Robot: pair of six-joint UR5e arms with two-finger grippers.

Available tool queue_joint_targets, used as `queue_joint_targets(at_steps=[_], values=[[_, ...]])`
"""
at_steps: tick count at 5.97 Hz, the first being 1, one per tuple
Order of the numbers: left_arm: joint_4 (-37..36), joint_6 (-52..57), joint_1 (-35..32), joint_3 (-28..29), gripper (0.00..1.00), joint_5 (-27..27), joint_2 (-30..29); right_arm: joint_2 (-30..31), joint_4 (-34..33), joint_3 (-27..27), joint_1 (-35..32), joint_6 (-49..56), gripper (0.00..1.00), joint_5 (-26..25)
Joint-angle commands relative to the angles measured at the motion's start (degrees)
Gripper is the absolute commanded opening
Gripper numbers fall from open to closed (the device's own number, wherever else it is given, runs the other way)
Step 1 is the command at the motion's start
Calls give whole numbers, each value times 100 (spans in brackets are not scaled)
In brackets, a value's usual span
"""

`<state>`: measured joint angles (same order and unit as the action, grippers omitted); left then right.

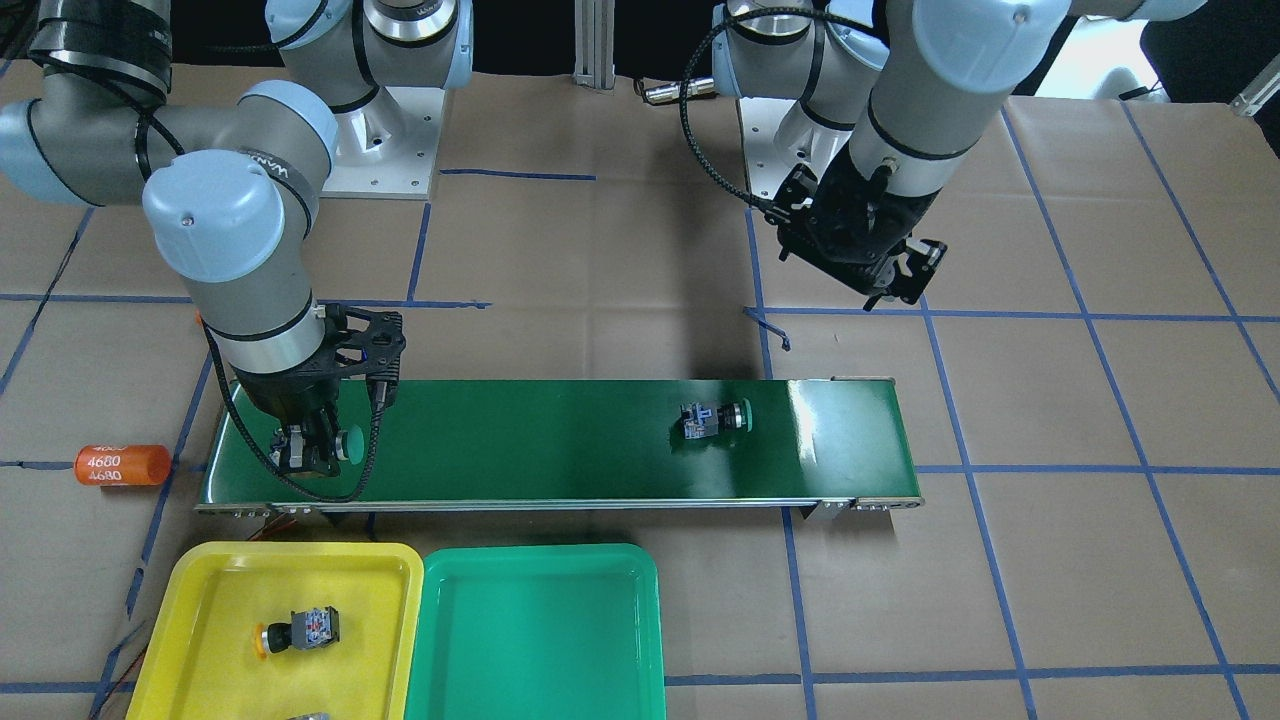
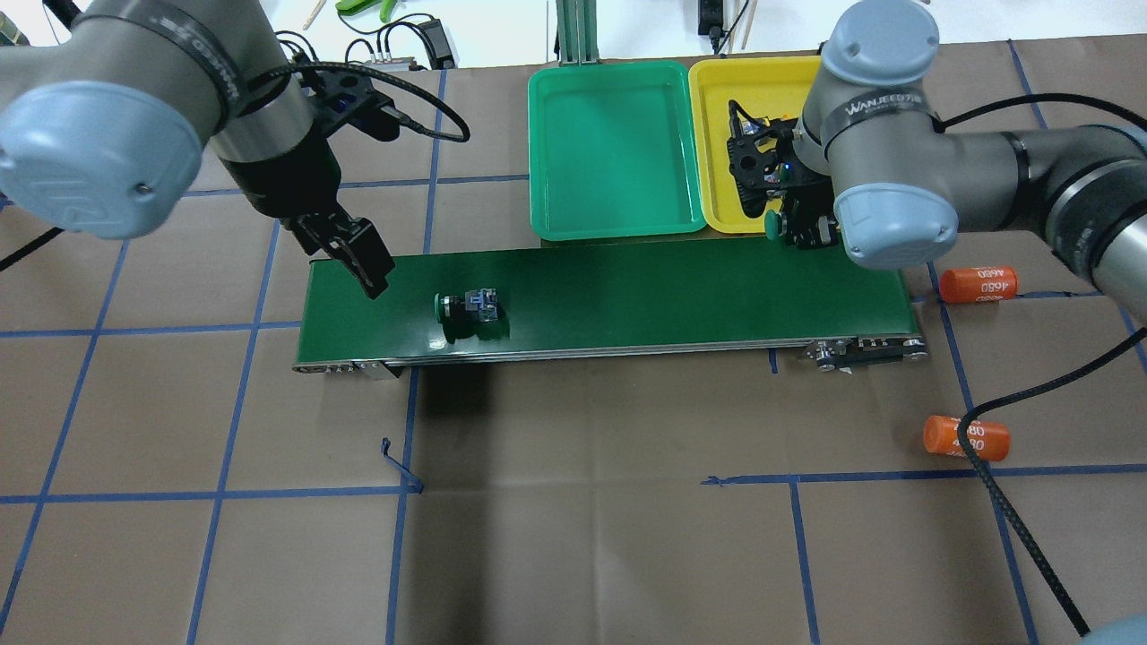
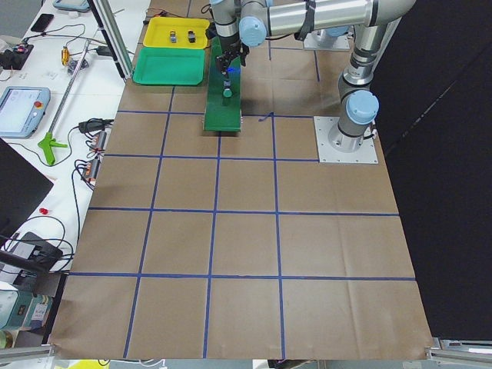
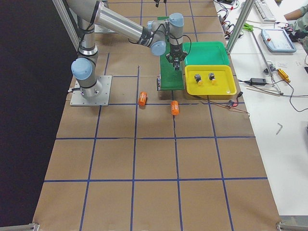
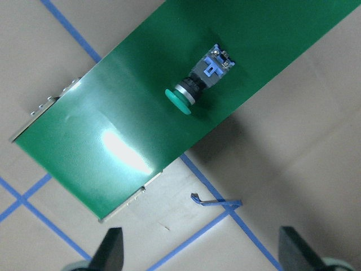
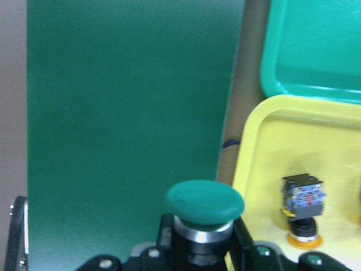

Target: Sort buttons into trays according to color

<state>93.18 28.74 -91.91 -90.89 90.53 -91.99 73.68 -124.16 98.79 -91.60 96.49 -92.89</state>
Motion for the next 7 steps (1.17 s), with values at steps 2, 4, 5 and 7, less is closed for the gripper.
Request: queue_joint_targets(at_steps=[2,4,5,7], values=[[44,-2540,173,344,98,0,111,-1430,-11,-1664,-761,-444,9,34],[-116,-2768,174,327,98,0,146,-2346,-534,-2144,-1009,-980,26,610],[-116,-2777,174,335,98,-9,138,-2350,-547,-2153,-1009,-1044,99,788],[-116,-2707,191,344,99,35,146,-1686,351,-2154,-965,-1124,100,615]])
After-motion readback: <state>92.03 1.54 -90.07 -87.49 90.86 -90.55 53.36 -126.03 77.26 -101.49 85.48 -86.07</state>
